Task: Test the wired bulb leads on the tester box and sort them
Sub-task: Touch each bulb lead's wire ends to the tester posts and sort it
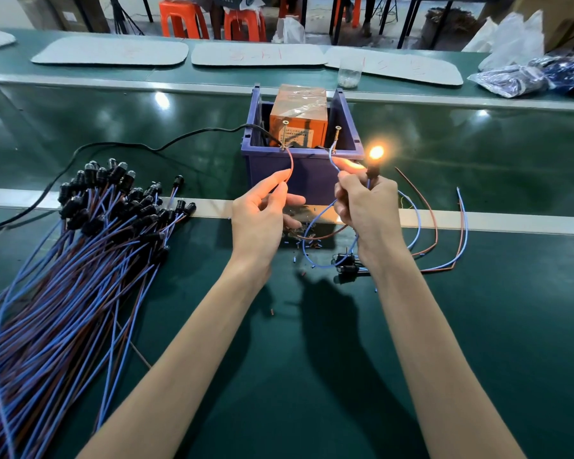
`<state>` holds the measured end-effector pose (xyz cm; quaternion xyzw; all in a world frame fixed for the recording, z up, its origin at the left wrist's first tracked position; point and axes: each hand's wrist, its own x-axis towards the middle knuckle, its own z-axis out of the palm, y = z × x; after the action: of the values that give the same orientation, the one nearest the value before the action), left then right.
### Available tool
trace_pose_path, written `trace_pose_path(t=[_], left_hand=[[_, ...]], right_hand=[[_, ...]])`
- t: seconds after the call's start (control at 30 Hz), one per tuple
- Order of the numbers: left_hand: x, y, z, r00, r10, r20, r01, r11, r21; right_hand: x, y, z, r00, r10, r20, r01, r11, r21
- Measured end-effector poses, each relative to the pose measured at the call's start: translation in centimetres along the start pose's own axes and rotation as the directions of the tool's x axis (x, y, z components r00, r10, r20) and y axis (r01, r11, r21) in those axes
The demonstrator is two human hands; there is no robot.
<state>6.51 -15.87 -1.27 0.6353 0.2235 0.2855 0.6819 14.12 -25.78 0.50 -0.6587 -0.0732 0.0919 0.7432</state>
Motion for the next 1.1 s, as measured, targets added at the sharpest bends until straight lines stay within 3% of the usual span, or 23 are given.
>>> trace_pose_path(t=[0.23,0.5,0.63,0.77,0.87,0.97,1.1], left_hand=[[0.0,-0.2,0.0,1.0,-0.011,0.007,0.011,1.0,-0.003],[-0.2,0.0,0.1,1.0,-0.016,0.001,0.016,1.0,0.005],[-0.7,0.5,0.8,0.999,-0.049,-0.001,0.049,0.998,-0.045],[-1.6,1.3,1.7,0.984,-0.15,0.098,0.164,0.974,-0.158],[-1.9,1.8,1.8,0.954,-0.196,0.227,0.244,0.948,-0.206],[-1.8,1.8,2.1,0.95,-0.213,0.227,0.248,0.959,-0.139],[-1.9,1.4,2.2,0.929,-0.254,0.269,0.262,0.965,0.008]], right_hand=[[0.2,0.6,0.0,0.989,-0.149,-0.018,0.135,0.936,-0.324],[-0.7,-0.3,0.3,0.976,-0.219,0.009,0.199,0.866,-0.458],[-1.4,-1.9,0.2,0.972,-0.183,0.15,0.229,0.887,-0.401],[-1.5,-3.0,-0.3,0.965,-0.18,0.188,0.252,0.827,-0.503],[-1.6,-3.4,-0.8,0.965,-0.244,0.094,0.251,0.763,-0.596],[-1.4,-3.9,-1.6,0.973,-0.229,-0.018,0.189,0.843,-0.503],[-0.9,-4.7,-2.9,0.992,-0.127,-0.006,0.122,0.959,-0.255]])
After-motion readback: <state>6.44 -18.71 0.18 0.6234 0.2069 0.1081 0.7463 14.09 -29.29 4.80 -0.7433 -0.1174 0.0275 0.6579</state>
